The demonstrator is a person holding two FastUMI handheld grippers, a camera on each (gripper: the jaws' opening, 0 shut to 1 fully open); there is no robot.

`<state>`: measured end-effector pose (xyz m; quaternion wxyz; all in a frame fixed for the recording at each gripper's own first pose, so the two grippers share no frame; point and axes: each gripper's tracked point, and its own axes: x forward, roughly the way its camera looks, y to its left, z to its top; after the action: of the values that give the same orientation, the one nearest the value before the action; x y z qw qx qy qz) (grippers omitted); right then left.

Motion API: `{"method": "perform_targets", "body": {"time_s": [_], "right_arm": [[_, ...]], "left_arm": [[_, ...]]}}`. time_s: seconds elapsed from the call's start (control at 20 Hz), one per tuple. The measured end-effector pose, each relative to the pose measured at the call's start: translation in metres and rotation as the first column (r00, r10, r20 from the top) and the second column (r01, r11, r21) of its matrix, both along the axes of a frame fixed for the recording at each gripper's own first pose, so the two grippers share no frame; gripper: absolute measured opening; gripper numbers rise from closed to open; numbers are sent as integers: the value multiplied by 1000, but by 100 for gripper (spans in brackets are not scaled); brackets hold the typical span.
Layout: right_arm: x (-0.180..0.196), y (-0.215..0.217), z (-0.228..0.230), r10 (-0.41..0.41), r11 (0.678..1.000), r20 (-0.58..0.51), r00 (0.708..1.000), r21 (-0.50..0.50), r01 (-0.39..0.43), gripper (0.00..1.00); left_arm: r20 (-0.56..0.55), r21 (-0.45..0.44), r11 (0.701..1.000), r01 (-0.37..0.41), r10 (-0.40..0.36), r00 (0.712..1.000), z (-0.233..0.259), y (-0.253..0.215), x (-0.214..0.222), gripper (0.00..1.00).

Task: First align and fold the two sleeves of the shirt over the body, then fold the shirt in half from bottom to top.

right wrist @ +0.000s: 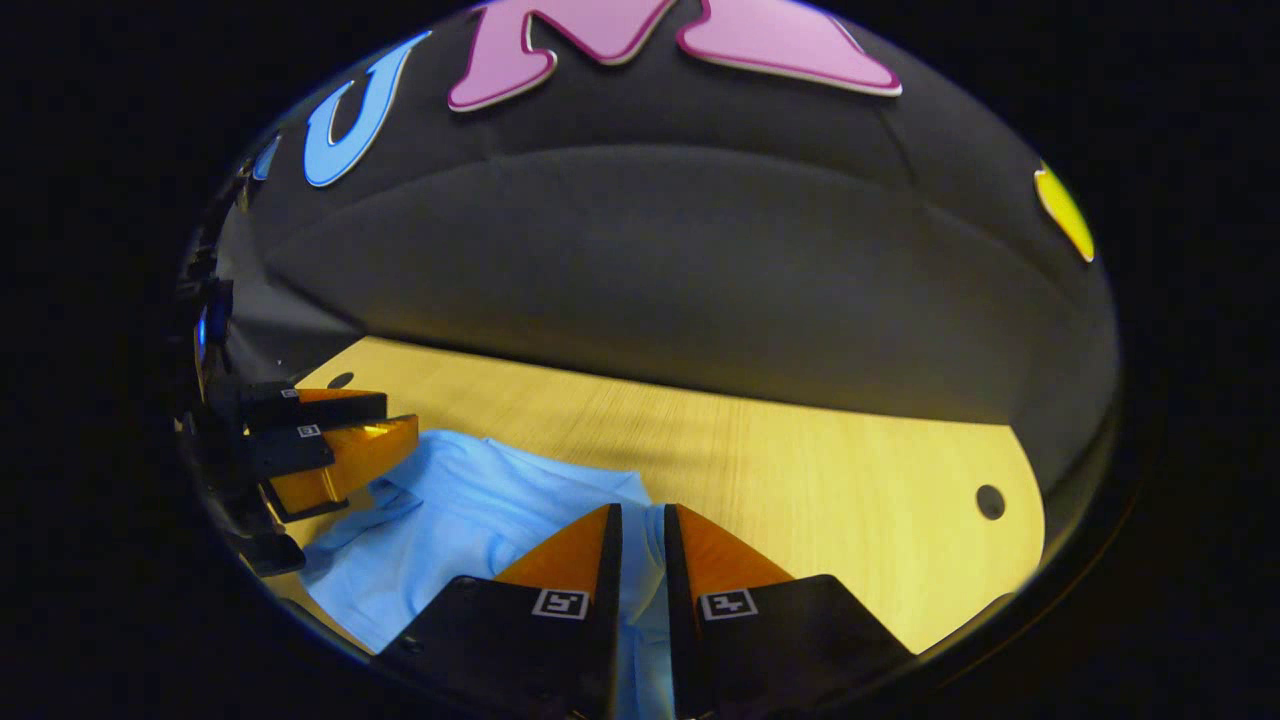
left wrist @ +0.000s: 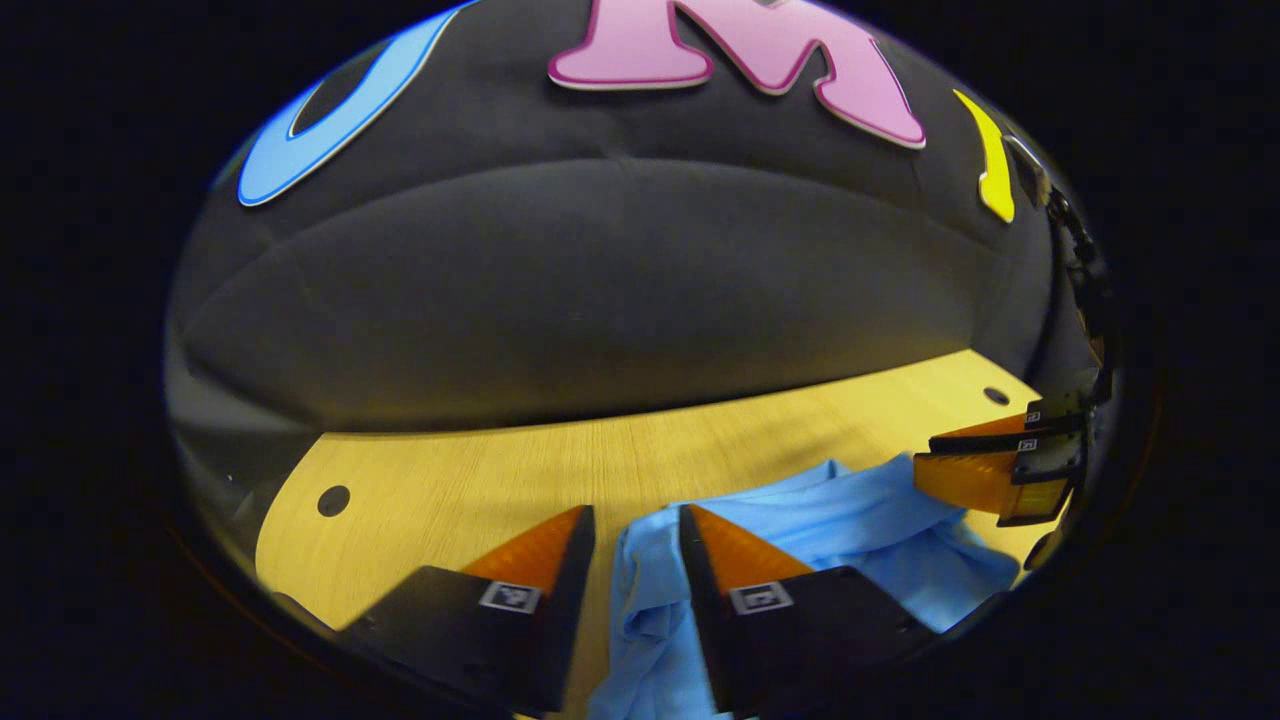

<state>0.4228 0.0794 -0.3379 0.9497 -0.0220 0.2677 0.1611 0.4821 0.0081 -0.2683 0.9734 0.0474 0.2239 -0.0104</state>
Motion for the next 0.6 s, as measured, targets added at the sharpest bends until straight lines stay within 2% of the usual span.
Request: {"method": "perform_targets", "body": {"time_s": [0.1, 0.2, 0.4, 0.5, 0.6], "right_arm": [[-15, -3, 30, -3, 1000, 38, 999, 26, 2, 60], [-23, -12, 51, -23, 1000, 84, 996, 22, 22, 97], [-61, -29, 118, -74, 997, 172, 982, 12, 73, 98], [-109, -39, 157, -81, 997, 180, 980, 17, 79, 98], [-147, -39, 187, -73, 997, 204, 976, 36, 67, 98]], "left_arm": [[78, -15, 999, -30, 31, 996, 44, -3, -20, 100], [141, -18, 999, -35, 37, 989, 76, -5, -39, 99], [235, -6, 999, -35, 36, 971, 141, -14, -96, 99], [304, -37, 999, -1, 13, 953, 195, -32, -150, 99], [355, -29, 1000, 13, -2, 935, 235, -42, -197, 99]]}}
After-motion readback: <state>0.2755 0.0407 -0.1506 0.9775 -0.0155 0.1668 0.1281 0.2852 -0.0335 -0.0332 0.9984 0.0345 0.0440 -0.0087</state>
